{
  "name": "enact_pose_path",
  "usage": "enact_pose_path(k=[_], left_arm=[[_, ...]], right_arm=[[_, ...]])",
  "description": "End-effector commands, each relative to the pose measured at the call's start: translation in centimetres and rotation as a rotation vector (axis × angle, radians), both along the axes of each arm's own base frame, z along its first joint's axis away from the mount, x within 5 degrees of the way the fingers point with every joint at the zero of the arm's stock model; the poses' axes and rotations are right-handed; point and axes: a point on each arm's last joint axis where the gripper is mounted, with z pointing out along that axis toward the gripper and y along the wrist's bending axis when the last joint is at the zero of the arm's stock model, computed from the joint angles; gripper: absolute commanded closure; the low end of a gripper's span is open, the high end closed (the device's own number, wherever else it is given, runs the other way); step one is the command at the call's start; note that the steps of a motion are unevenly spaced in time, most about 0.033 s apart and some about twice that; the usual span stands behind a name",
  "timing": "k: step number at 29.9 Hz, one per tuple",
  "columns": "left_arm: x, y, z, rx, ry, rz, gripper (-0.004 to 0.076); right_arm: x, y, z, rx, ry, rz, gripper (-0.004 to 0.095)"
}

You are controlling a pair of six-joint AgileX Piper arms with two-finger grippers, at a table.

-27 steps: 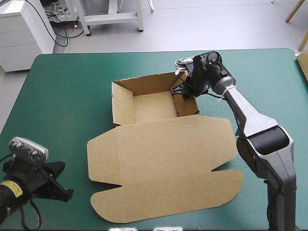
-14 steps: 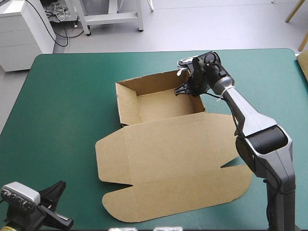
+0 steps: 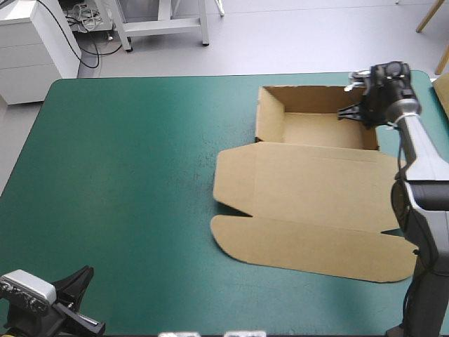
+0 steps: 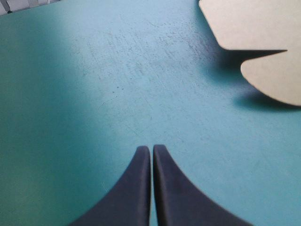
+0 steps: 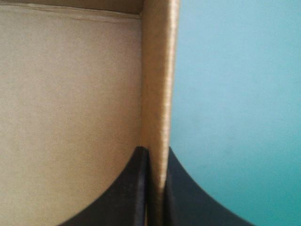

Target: Fold the box

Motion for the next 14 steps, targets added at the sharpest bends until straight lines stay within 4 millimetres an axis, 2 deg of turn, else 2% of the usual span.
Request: enact_pose_path(k=[1, 5, 8, 11, 14], left_arm=[[0.3, -0.1, 1.2, -0.038, -0.058, 0.001, 0.0731], [0.3, -0.1, 1.2, -0.038, -0.058, 0.001, 0.0731], [0.3, -0.1, 1.2, -0.038, -0.058, 0.001, 0.0731], [0.3, -0.1, 1.2, -0.038, -0.058, 0.001, 0.0731], [0.3, -0.1, 1.2, -0.038, -0.058, 0.001, 0.0731]], right_arm=[[-2.2, -7.4, 3.8, -0.075, -0.091, -0.126, 0.0930], [-4.2, -13.3, 3.6, 0.003, -0.104, -0.261, 0.0930], [-5.6, -16.3, 3.6, 0.000, -0.101, -0.311, 0.0929], [-6.6, -18.3, 3.6, -0.007, -0.099, -0.360, 0.0929], [-7.1, -19.1, 3.6, -0.011, -0.098, -0.379, 0.0929]])
